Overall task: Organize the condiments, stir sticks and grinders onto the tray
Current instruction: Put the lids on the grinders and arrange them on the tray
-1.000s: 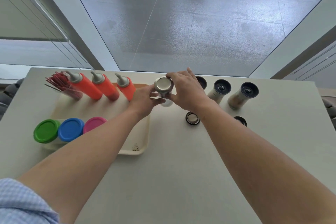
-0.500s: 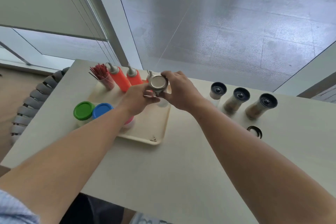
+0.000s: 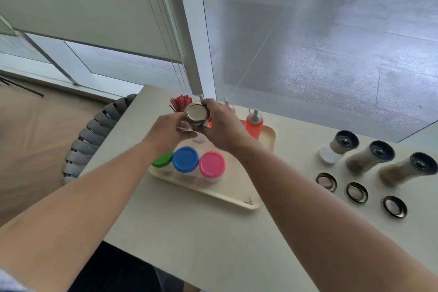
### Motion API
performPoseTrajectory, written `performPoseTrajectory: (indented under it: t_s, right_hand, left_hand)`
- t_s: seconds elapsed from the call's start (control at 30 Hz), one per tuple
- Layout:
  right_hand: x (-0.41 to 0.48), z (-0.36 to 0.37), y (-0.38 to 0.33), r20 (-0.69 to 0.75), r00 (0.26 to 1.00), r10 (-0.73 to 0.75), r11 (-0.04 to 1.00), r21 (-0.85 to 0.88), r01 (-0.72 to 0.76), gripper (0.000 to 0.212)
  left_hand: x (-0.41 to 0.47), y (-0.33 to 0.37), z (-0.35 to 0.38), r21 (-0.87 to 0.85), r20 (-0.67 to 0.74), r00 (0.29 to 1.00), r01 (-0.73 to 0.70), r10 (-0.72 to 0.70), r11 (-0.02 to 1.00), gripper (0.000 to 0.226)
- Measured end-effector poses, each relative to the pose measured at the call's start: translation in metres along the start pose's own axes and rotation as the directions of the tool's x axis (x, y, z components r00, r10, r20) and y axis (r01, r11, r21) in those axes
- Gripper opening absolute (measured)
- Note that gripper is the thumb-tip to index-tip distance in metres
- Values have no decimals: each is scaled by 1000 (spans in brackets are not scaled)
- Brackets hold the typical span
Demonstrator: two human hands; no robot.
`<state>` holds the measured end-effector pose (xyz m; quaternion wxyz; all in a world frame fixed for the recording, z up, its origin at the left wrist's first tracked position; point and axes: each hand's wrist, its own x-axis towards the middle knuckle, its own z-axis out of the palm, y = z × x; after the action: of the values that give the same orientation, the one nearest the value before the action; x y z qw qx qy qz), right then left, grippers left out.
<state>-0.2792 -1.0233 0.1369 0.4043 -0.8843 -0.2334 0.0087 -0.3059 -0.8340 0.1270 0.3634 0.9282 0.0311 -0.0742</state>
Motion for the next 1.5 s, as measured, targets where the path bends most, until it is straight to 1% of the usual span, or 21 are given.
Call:
performPoseTrajectory:
  t_s: [0.17,0.27,0.33,0.43,0.57,0.67,0.83,0.97,1.03,1.23,1.3,1.4,1.5]
  right_hand:
    - [30,54,-9,-6,999,37,999,27,-36,50]
    - [46,83,-9,26,996,80,996,34,-81,55]
    - [52,99,-8,30,994,105,994,35,-106,53]
    - [59,118,-5,22,993,119,992,36,-120,50]
    - [66,135,-1,39,987,157,988,3,-157,55]
    - [69,143,2,43,982,182,983,-9,-182,54]
    - [67,152,8,61,973,222,975,-29,-220,52]
    - [63,159,10,62,969,238,971,-30,-237,59]
    - [64,160,11,51,968,246,969,-24,-245,59]
    - [62,157,9,40,975,219,976,-3,-219,54]
    - [57,148,6,38,980,195,981,-4,-195,50]
    - [48,127,3,36,985,171,985,-45,-169,52]
    - [36,105,3,8,990,140,988,-66,-139,48]
  left_hand:
    - [15,-46,-21,6,1,999,37,-37,999,36]
    - [26,-71,-27,15,17,998,60,-60,998,35]
    - [31,-84,-28,18,23,997,71,-71,997,36]
    - [37,-100,-26,11,24,994,103,-104,995,38]
    - [46,-114,-19,-28,39,989,146,-145,989,40]
    - [52,-118,-16,-3,44,986,159,-158,987,39]
    - [54,-124,-8,31,73,977,197,-198,980,39]
    - [55,-132,-3,45,82,972,217,-220,975,42]
    - [57,-135,-3,54,70,972,220,-224,974,42]
    - [56,-131,-3,66,64,972,224,-228,972,43]
    - [51,-128,-7,43,57,972,224,-226,974,50]
    - [40,-121,-18,21,-23,979,201,-201,979,66]
    - [27,-110,-26,12,-124,980,156,-153,988,67]
